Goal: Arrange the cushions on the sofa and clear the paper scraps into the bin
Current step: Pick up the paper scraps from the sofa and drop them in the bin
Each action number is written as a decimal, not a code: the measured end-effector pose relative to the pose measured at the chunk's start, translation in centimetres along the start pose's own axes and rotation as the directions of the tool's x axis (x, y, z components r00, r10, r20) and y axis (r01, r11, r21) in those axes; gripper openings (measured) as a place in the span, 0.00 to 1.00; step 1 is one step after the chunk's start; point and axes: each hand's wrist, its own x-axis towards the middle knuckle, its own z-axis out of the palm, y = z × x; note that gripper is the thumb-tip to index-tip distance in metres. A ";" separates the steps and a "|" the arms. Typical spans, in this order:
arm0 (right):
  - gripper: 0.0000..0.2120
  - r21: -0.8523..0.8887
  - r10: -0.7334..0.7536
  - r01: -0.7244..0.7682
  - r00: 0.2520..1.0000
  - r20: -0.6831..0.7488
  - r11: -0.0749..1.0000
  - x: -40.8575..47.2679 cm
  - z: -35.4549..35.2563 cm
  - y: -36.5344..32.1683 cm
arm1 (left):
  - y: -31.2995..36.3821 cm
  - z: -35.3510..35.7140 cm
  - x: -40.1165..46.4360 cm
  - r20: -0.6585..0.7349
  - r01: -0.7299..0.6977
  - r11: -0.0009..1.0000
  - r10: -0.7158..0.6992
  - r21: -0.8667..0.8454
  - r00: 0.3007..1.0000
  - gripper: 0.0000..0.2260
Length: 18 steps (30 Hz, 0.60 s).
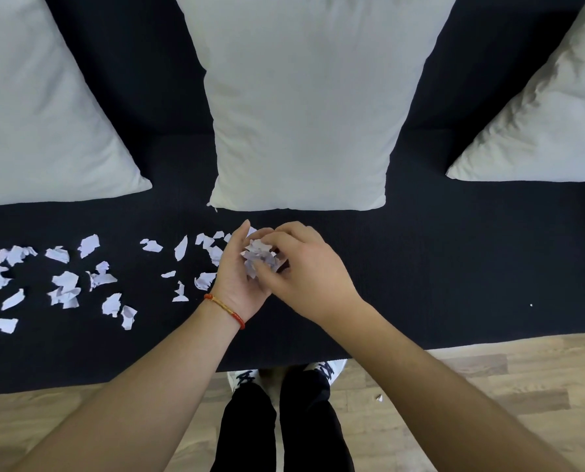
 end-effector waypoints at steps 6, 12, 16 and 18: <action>0.12 0.115 0.334 -0.334 0.942 0.021 0.935 2.5 0.1 5.1 | 1.4 -2.2 0.1 -0.105 -0.032 0.999 0.036 0.040 0.994 0.18; 0.30 -0.073 0.400 -0.394 0.895 0.199 0.916 3.9 4.7 8.0 | 2.8 -5.3 -0.6 -0.169 -0.085 0.995 0.077 -0.041 0.983 0.15; 0.37 -0.095 0.324 -0.310 0.923 0.210 0.946 3.7 7.6 6.4 | 3.4 -6.6 -0.9 -0.169 -0.107 0.994 0.102 -0.023 0.980 0.15; 0.32 -0.154 0.272 -0.241 0.933 0.236 0.958 2.9 8.7 6.0 | 3.6 -6.9 -1.0 -0.155 -0.113 0.994 0.110 -0.011 0.982 0.16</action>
